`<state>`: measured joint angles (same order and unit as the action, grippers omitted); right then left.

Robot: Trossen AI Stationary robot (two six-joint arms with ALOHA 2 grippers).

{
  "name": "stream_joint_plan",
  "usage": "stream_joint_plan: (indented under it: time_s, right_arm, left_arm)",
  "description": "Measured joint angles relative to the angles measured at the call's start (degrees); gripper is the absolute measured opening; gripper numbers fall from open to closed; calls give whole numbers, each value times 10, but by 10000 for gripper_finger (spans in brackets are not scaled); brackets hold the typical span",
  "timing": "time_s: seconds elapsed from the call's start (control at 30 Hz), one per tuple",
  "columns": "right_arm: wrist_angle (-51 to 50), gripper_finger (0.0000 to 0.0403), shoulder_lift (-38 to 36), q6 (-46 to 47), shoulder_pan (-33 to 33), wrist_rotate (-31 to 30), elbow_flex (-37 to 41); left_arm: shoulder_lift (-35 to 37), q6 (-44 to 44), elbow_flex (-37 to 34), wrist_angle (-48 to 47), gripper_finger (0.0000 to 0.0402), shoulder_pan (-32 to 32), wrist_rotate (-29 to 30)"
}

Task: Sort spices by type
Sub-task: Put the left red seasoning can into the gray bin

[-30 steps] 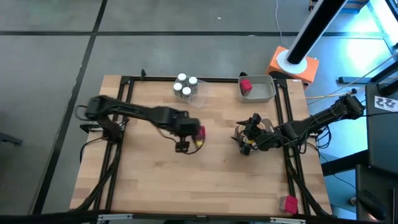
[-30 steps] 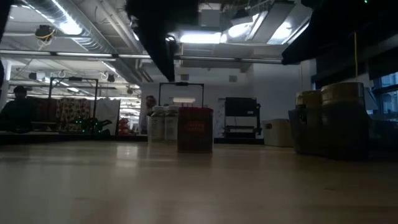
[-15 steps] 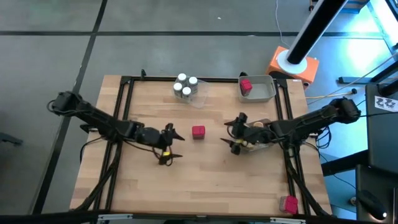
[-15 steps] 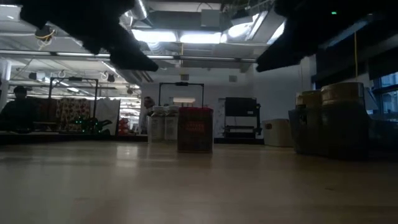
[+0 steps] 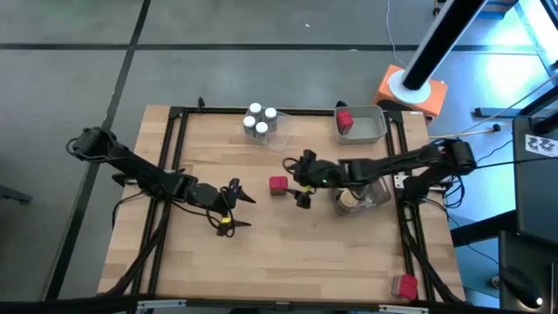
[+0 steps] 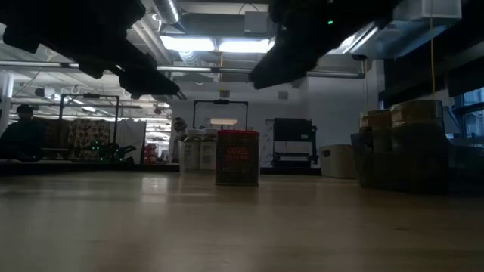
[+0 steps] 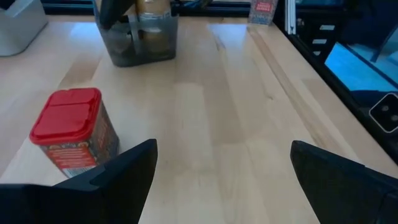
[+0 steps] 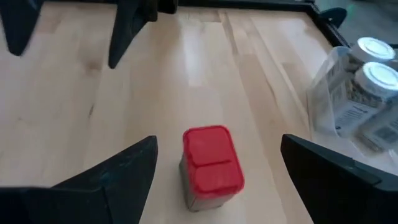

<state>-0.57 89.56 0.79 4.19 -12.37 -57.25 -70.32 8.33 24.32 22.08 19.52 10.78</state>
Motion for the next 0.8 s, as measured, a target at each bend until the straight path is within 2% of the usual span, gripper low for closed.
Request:
stream_joint_plan:
  time_s: [0.17, 0.4, 0.8]
  right_arm:
    - [1, 340, 52, -28, -27, 34, -34]
    - [4, 340, 108, -28, -50, 74, -39]
    - [17, 339, 170, -26, -50, 75, -39]
  left_arm:
    - [0, 2, 0, -2, 351, 0, 0]
    - [0, -9, 0, -5, 351, -1, 0]
    - [0, -13, 0, -4, 351, -1, -1]
